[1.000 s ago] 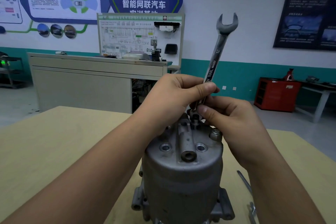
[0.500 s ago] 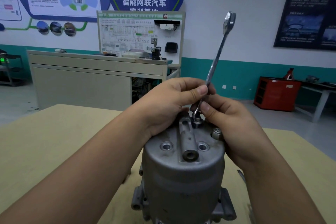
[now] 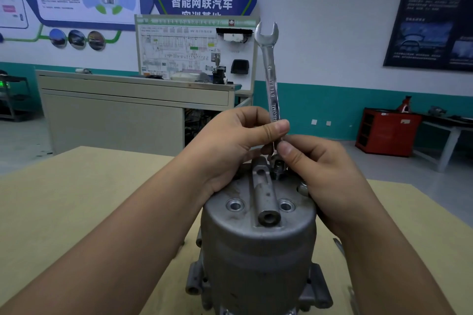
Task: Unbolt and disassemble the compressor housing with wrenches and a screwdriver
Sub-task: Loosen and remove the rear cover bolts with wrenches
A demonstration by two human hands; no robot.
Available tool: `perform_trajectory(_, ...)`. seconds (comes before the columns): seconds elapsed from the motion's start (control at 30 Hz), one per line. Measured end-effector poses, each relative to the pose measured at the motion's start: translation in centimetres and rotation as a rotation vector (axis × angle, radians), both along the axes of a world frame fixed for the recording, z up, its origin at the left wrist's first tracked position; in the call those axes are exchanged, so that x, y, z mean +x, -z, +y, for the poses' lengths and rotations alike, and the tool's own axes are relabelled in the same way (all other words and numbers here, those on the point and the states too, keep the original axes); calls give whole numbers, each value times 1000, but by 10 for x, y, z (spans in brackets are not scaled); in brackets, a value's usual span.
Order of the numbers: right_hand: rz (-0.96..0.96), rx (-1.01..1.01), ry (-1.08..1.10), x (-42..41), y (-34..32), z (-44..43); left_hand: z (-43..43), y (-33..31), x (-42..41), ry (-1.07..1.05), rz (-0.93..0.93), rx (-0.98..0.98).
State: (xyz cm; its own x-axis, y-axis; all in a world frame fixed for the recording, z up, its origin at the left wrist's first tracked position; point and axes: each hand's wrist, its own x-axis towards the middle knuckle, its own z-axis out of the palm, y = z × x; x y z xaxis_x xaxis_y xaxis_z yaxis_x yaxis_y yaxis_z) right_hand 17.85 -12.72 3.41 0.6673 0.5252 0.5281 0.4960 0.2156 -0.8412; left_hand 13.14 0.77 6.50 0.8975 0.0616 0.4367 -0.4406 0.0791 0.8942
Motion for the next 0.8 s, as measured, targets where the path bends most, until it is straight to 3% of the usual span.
perform_trajectory(0.23, 51, 47, -34, -1, 0, 2, 2, 0, -7, 224, -6, -21)
perform_trajectory(0.43, 72, 49, -77, 0, 1, 0, -2, 0, -5, 1, -49, 114)
perform_trajectory(0.57, 39, -19, 5, 0, 0, -2, -2, -1, -4, -51, -89, 146)
perform_trajectory(0.8, 39, 49, -82, -1, -3, -4, -6, -4, -5, -196, -150, 353)
